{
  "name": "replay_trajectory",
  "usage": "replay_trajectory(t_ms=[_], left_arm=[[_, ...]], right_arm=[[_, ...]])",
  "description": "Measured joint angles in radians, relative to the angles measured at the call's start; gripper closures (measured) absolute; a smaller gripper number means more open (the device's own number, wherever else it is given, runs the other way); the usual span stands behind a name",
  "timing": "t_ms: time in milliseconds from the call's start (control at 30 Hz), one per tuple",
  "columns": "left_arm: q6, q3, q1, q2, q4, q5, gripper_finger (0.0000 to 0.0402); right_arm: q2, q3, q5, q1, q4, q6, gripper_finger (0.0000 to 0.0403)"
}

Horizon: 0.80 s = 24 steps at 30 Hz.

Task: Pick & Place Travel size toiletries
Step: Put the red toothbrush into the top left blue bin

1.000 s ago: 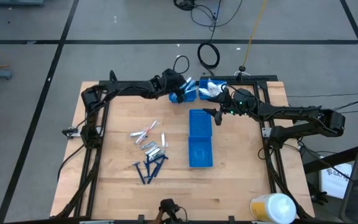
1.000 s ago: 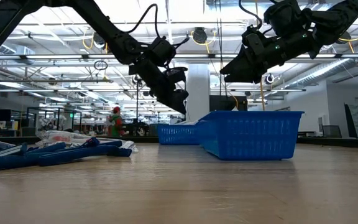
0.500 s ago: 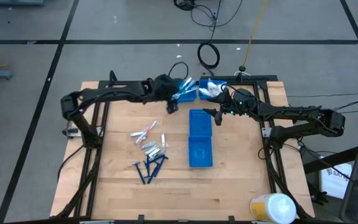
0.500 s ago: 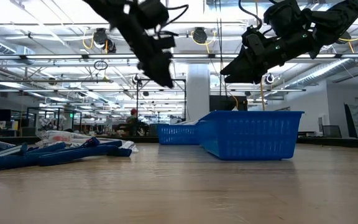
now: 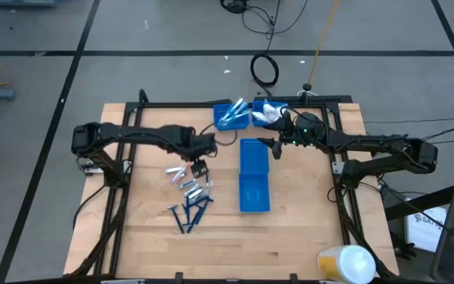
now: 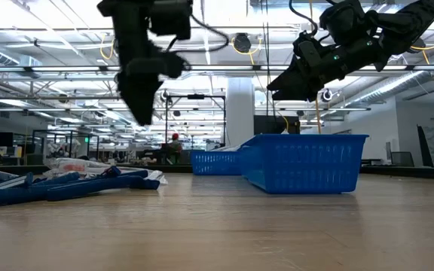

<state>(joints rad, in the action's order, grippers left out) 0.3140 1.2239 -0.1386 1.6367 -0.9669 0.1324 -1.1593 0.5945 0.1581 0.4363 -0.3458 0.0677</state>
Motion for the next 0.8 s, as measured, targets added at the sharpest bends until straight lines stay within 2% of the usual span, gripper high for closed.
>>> replay_trajectory(t_ms=[133,267,333,467,800], left_arm=[[0.101,-0.095,0.004,0.0,0.007,-0.055,0.0128],[0.163,-0.172,-0.004,0.0,0.048,-0.041,0.0128],[0.167,-0.203,-0.015,0.0,0.093,-0.039,0.0128],[0.165,-0.263,-0.033,0.0,0.193,-0.112,0.0128],[0.194,-0.323,-0.06,0.0,0.205,-0.111,0.0128]], right_arm=[[0.0,0.0,0.001,0.0,0.0,0.015,0.0135],[0.0,0.0,0.001,0.0,0.0,0.018,0.0135],[0.0,0.0,0.001,0.0,0.0,0.018,0.0135],[0.0,0.0,0.001,0.0,0.0,0.024,0.0135],[0.0,0.0,0.001,-0.001,0.0,0.026,0.0135]])
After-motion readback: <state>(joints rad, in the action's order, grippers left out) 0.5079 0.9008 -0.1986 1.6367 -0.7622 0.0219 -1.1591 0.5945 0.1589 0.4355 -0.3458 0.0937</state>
